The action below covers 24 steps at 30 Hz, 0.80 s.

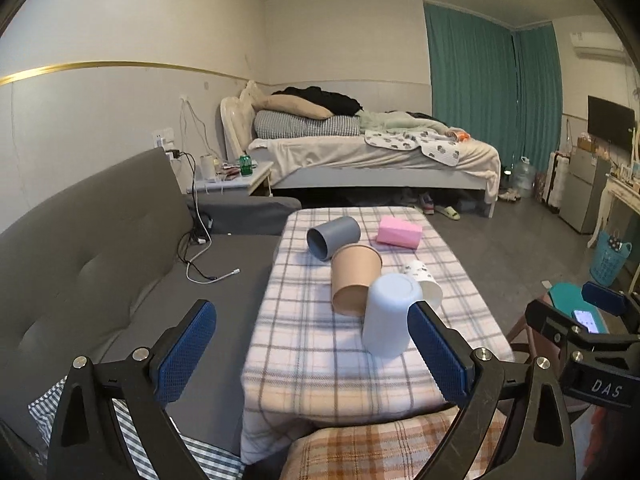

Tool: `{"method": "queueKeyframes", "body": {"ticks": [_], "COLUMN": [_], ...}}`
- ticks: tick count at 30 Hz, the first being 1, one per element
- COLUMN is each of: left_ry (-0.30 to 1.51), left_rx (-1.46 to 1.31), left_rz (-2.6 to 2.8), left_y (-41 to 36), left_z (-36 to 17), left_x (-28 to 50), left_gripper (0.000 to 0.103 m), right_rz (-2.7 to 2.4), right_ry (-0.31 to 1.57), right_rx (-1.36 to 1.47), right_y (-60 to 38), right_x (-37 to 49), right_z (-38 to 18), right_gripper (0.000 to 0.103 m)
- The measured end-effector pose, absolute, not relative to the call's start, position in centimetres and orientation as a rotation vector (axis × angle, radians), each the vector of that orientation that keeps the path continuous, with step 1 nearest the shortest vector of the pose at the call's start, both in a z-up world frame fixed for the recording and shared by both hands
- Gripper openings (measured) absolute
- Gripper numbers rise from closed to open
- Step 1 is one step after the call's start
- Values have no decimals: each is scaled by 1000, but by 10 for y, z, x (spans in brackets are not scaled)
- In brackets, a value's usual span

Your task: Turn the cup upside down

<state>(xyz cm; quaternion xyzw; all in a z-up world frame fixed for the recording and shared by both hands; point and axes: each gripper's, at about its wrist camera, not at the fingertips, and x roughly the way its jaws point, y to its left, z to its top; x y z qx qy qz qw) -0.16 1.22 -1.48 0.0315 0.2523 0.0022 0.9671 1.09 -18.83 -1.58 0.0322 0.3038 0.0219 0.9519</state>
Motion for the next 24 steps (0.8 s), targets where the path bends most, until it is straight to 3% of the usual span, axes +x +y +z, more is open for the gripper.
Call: {"method": "queueKeyframes", "body": {"ticks": [24], "left_ry": [551], "left_rx": [34], "left_rz": [-5], "left_y": [14], "left_z": [-21], "left_x": [-5], "left_gripper": [99], "right_rz": [42], "right_ry": [624], "right_rx": [61], "right_y": [-190], "right_x": [13], "right_z": [-15], "right_gripper": [103]}}
